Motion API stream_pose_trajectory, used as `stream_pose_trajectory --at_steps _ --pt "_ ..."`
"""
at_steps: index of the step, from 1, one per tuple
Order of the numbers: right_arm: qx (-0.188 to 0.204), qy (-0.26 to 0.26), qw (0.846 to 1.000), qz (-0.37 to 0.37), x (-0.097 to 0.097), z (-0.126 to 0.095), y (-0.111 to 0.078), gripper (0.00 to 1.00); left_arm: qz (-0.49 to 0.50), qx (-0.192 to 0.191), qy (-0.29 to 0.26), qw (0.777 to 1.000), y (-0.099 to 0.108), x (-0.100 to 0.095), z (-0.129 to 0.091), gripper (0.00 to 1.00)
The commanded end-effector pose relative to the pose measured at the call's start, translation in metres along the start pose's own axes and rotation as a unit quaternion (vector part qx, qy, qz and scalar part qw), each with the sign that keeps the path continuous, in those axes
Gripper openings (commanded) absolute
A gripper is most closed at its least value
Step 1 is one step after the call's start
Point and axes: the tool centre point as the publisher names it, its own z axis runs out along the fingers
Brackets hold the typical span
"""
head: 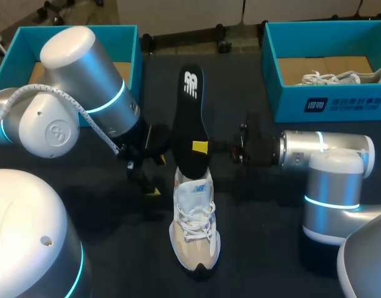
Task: Take the shoe out of the shoebox, open the shoe tongue, remove and reinsert the insole, then place the shoe into the shoebox
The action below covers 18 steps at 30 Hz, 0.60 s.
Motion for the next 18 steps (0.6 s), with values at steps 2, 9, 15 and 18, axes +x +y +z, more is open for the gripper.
stream_pose_trajectory --at_steps 2,9,15,18 --pt "0.000 0.005 1.000 -0.002 -0.0025 0.0012 -0.0025 0.00 0.001 -0.003 -0.005 1.000 -0.0016 0.0019 0.0017 1.00" --pt "-0.002 0.005 1.000 -0.004 -0.0033 0.0002 -0.0050 0.00 0.002 -0.008 -0.005 1.000 -0.0035 0.0037 0.0036 1.00" --pt "0.000 0.001 1.000 0.004 -0.0072 -0.0004 -0.0075 0.00 0.003 -0.009 -0.004 1.000 -0.0037 0.0041 0.0045 1.00" --pt "-0.001 -0.001 1.000 0.005 -0.0077 -0.0024 -0.0078 0.00 0.003 -0.009 -0.004 1.000 -0.0037 0.0041 0.0045 1.00"
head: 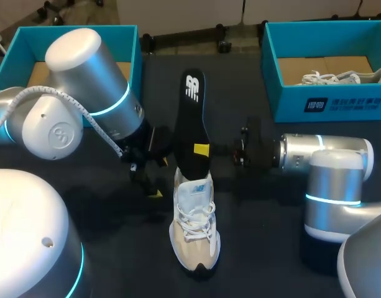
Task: Take the shoe out of the shoebox, open the shoe tongue, remove and reinsert the insole, then place the shoe into the shoebox
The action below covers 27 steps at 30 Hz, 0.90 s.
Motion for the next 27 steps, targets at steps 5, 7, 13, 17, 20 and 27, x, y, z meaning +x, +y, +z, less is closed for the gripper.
stream_pose_trajectory --at_steps 5,7,13,17,20,27 --pt "-0.002 -0.009 1.000 0.011 -0.003 -0.001 -0.006 0.00 0.000 0.000 -0.001 1.000 0.000 0.000 0.001 1.00" --pt "-0.004 -0.009 1.000 0.013 -0.003 -0.001 -0.010 0.00 0.000 0.000 -0.001 1.000 0.000 0.000 0.001 1.00" --pt "-0.010 -0.012 1.000 0.019 -0.002 -0.003 -0.018 0.00 0.000 0.000 -0.001 1.000 0.000 0.000 0.001 1.00" --pt "-0.015 -0.016 0.999 0.029 -0.003 -0.003 -0.022 0.00 0.000 0.000 -0.001 1.000 0.000 0.000 0.001 1.00" --pt "-0.016 -0.019 0.999 0.036 -0.003 -0.002 -0.027 0.00 0.000 0.000 -0.001 1.000 0.000 0.000 0.001 1.00" --pt "-0.021 -0.024 0.998 0.049 -0.002 -0.001 -0.039 0.00 0.000 0.000 -0.001 1.000 0.000 0.000 0.001 1.00"
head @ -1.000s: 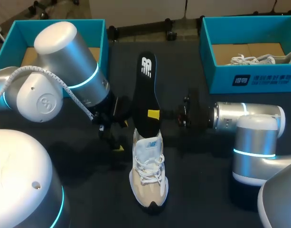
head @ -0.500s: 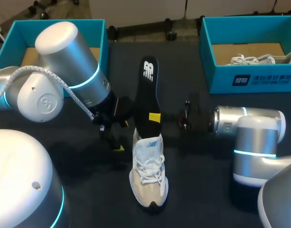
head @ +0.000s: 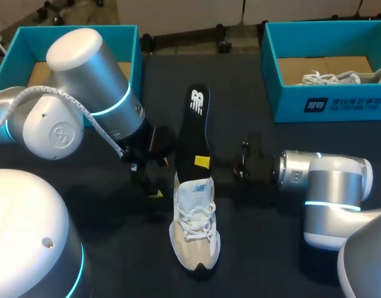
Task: Take the shoe out of the shoebox, open the shoe tongue, remove and reinsert the insole, then place the shoe into the shoebox
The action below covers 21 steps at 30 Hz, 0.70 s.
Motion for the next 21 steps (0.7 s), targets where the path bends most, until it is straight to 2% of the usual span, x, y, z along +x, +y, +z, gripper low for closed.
stream_pose_trajectory --at_steps 1,21 --pt "-0.003 -0.005 1.000 0.005 0.003 0.003 -0.009 0.00 0.000 0.001 -0.001 1.000 0.001 0.001 0.001 1.00" --pt "-0.010 -0.016 0.999 0.030 0.016 0.002 -0.041 0.00 0.000 0.001 -0.001 1.000 0.001 0.001 0.001 1.00"
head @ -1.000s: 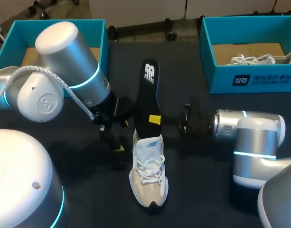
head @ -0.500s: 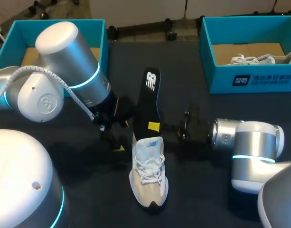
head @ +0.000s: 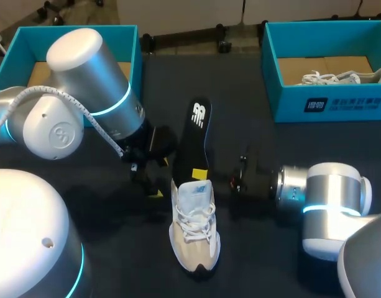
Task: Take the shoe out of the shoebox, open the shoe tongue, remove and reinsert the insole, then place the shoe into the shoebox
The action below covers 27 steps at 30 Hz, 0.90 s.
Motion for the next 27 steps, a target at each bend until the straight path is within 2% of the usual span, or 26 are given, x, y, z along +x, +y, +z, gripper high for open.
stream_pose_trajectory --at_steps 1,6,10,27 --pt "-0.003 -0.002 1.000 0.002 0.002 0.000 -0.011 0.00 0.000 0.001 -0.001 1.000 0.001 0.001 0.001 1.00" --pt "0.002 0.001 1.000 -0.005 0.005 0.001 -0.004 0.00 0.000 0.001 -0.001 1.000 0.001 0.001 0.001 1.00" --pt "0.011 0.003 1.000 -0.006 0.006 0.002 0.001 0.21 0.000 0.001 -0.001 1.000 0.001 0.001 0.001 1.00" --pt "0.048 0.000 0.999 -0.011 0.007 0.004 0.019 0.29 0.000 0.001 -0.001 1.000 0.001 0.001 0.001 1.00"
